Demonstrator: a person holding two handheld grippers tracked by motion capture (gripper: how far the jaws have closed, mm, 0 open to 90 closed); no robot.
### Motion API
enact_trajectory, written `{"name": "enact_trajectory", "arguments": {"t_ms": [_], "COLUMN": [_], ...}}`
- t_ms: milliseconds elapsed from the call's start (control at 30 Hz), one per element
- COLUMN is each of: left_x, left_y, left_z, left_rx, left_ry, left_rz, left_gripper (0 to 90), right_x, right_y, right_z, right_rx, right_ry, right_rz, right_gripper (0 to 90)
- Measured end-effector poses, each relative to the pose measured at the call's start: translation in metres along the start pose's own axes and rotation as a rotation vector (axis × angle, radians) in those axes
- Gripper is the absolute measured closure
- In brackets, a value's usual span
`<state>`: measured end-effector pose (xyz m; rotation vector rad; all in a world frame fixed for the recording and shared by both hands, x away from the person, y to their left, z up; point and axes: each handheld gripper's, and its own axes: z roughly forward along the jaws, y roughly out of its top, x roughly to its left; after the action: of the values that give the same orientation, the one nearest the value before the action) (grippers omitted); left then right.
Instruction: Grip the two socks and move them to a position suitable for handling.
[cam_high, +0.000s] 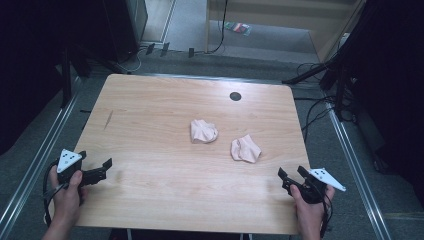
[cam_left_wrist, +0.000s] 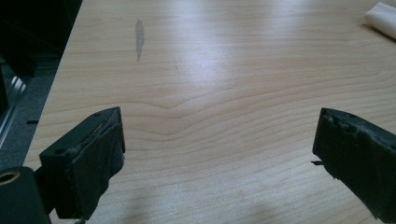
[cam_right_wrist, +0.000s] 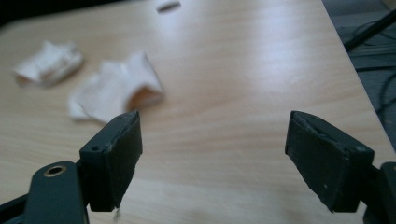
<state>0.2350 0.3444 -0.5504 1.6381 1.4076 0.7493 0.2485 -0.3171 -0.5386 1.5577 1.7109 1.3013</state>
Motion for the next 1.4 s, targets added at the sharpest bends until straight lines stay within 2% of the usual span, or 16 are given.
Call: {"name": "enact_trajectory", "arguments": {"t_ms": [67, 100, 167, 233, 267, 300, 333, 367, 433, 500, 600, 700, 1100, 1200, 1300, 1400], "left_x": [0.0, 0.0, 0.001, 0.001, 0.001, 0.001, 0.001, 0.001, 0.0, 0.0, -0.001, -0.001, -0.001, -0.002, -0.002, -0.002], "left_y": [0.0, 0.0, 0.0, 0.0, 0.0, 0.0, 0.0, 0.0, 0.0, 0.0, 0.0, 0.0, 0.0, 0.0, 0.0, 0.0], "left_z": [0.0, 0.0, 0.0, 0.0, 0.0, 0.0, 0.0, 0.0, 0.0, 0.0, 0.0, 0.0, 0.001, 0.001, 0.001, 0.001], "left_rx": [-0.001, -0.001, -0.001, 0.0, -0.001, -0.001, -0.005, -0.005, -0.006, -0.006, -0.004, -0.002, 0.003, 0.004, 0.006, 0.005], "left_ry": [0.002, 0.002, 0.0, 0.001, 0.001, 0.001, -0.004, -0.004, -0.004, 0.002, 0.01, 0.007, 0.007, 0.006, 0.007, 0.007], "left_rz": [-0.001, -0.002, -0.005, -0.005, -0.005, -0.005, -0.006, -0.006, -0.003, 0.001, 0.005, 0.001, 0.009, 0.01, 0.014, 0.013], "left_gripper": [3.2, 3.2, 3.2, 3.2, 3.2, 3.2, 3.2, 3.2, 3.2, 3.2, 3.2, 3.2, 3.2, 3.3, 3.2, 3.2], "right_x": [0.002, 0.008, 0.011, 0.017, 0.025, 0.025, 0.033, 0.033, 0.041, 0.054, 0.061, 0.07, 0.093, 0.099, 0.104, 0.106], "right_y": [0.003, 0.008, 0.011, 0.015, 0.019, 0.019, 0.023, 0.023, 0.028, 0.036, 0.04, 0.044, 0.047, 0.045, 0.044, 0.042], "right_z": [-0.002, -0.006, -0.007, -0.007, -0.006, -0.006, -0.005, -0.005, -0.004, 0.001, 0.004, 0.012, 0.052, 0.064, 0.072, 0.083], "right_rx": [-0.018, -0.033, -0.039, -0.041, -0.031, -0.031, -0.033, -0.033, -0.043, -0.043, -0.033, -0.021, 0.066, 0.091, 0.111, 0.134], "right_ry": [0.005, -0.006, -0.004, -0.01, -0.018, -0.018, -0.008, -0.008, 0.023, 0.043, 0.052, 0.058, 0.062, 0.057, 0.048, 0.063], "right_rz": [0.007, -0.023, -0.02, -0.042, -0.054, -0.054, -0.062, -0.062, -0.036, -0.045, -0.052, -0.087, -0.13, -0.164, -0.173, -0.169], "right_gripper": [18.7, 18.3, 18.3, 18.2, 19.5, 19.5, 23.6, 23.6, 23.9, 23.1, 22.7, 23.1, 26.2, 27.0, 28.0, 29.7]}}
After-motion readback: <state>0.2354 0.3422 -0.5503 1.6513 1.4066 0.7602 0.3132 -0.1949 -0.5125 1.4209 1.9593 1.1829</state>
